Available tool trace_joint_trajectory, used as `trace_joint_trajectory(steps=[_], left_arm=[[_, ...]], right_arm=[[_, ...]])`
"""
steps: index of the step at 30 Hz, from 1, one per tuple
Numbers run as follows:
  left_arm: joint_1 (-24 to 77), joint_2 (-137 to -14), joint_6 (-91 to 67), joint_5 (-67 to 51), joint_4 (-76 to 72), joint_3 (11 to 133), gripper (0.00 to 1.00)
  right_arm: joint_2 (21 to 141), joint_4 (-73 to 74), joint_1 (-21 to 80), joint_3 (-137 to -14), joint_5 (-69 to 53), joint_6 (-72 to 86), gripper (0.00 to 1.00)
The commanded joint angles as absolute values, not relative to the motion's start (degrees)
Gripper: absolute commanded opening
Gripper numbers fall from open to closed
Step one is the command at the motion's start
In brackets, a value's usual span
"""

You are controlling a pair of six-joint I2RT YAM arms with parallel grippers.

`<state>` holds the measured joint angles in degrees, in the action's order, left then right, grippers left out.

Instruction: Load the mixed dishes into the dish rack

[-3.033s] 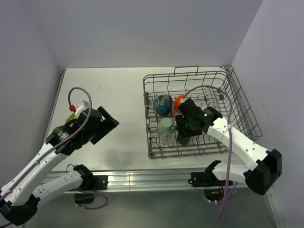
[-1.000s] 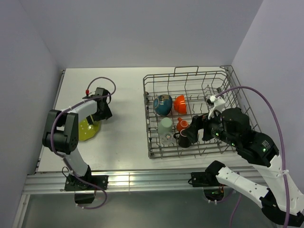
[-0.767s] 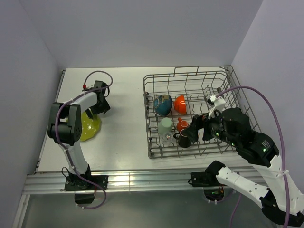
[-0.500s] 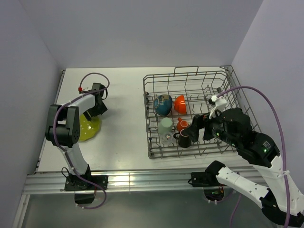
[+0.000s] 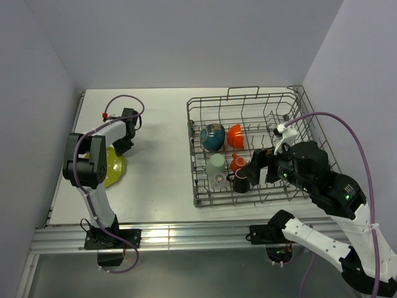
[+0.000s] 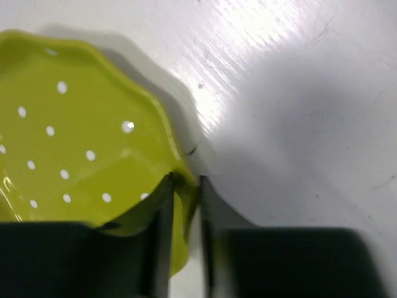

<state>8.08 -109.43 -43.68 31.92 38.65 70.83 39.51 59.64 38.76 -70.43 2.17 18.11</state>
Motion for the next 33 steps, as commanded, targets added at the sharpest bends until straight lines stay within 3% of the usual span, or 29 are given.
trace_joint_trajectory(steps=[1, 2, 3, 16, 24, 33], left_arm=[[7.03, -115.4, -45.0, 28.3, 44.56, 67.67, 0.15], [7.03, -115.23, -44.91, 28.21, 44.47, 67.85, 0.05], [7.03, -115.22, -44.91, 28.13, 44.56, 68.37, 0.0], [8.44, -98.81, -44.91, 21.54, 47.98, 72.33, 0.0], [11.51, -89.92, -46.58, 17.85, 50.36, 75.49, 0.0], [12.3, -82.01, -49.66, 12.75, 49.31, 74.53, 0.0]], right_arm=[[39.73, 58.54, 39.02, -71.63, 3.43, 17.4, 1.0], [39.73, 58.36, 39.02, -71.46, 3.51, 17.4, 1.0], [39.9, 58.27, 39.02, -71.11, 3.52, 17.32, 1.0], [43.24, 53.09, 39.02, -68.21, -2.19, 18.46, 1.0], [45.87, 39.3, 39.55, -63.55, -13.44, 19.07, 1.0], [56.67, 26.55, 50.44, -65.56, -4.67, 22.24, 1.0]])
